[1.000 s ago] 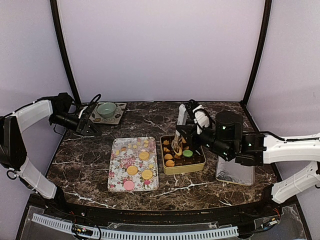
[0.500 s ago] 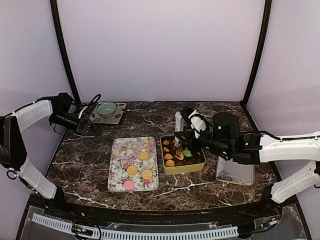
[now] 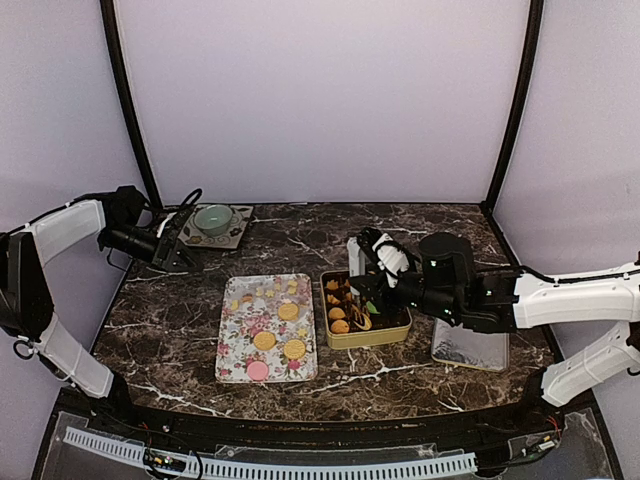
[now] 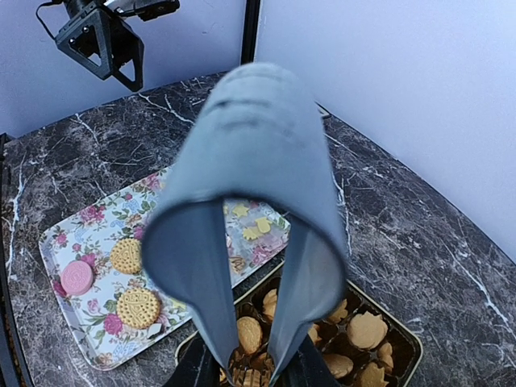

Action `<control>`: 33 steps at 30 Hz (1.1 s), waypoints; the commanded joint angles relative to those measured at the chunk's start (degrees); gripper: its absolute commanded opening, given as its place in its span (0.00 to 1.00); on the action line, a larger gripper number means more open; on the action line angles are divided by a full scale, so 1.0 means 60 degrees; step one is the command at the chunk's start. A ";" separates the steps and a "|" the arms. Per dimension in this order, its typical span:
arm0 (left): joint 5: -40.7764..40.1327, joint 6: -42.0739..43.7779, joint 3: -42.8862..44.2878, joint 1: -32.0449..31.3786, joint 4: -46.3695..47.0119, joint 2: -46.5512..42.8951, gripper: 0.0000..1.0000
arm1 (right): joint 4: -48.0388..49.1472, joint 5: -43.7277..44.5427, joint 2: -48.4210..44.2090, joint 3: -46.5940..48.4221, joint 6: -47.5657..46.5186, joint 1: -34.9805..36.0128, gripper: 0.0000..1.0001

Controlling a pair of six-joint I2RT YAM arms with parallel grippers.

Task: Pack the cookies
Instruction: Place the fake cookies in the empty pocket of the box.

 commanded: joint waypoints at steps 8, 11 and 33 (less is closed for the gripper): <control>0.0187 0.0125 0.0259 0.0045 -0.0283 -0.0193 0.88 | 0.0386 -0.0261 -0.0146 0.0121 -0.0036 -0.0195 0.36; 0.0192 0.0149 0.0252 0.0050 -0.0309 -0.0192 0.88 | 0.0388 -0.0223 -0.0241 0.0221 -0.0035 -0.0206 0.36; 0.0243 0.0209 0.0213 0.0041 -0.0312 -0.0134 0.87 | 0.0498 0.0189 -0.0808 0.0001 0.0167 -0.0235 0.26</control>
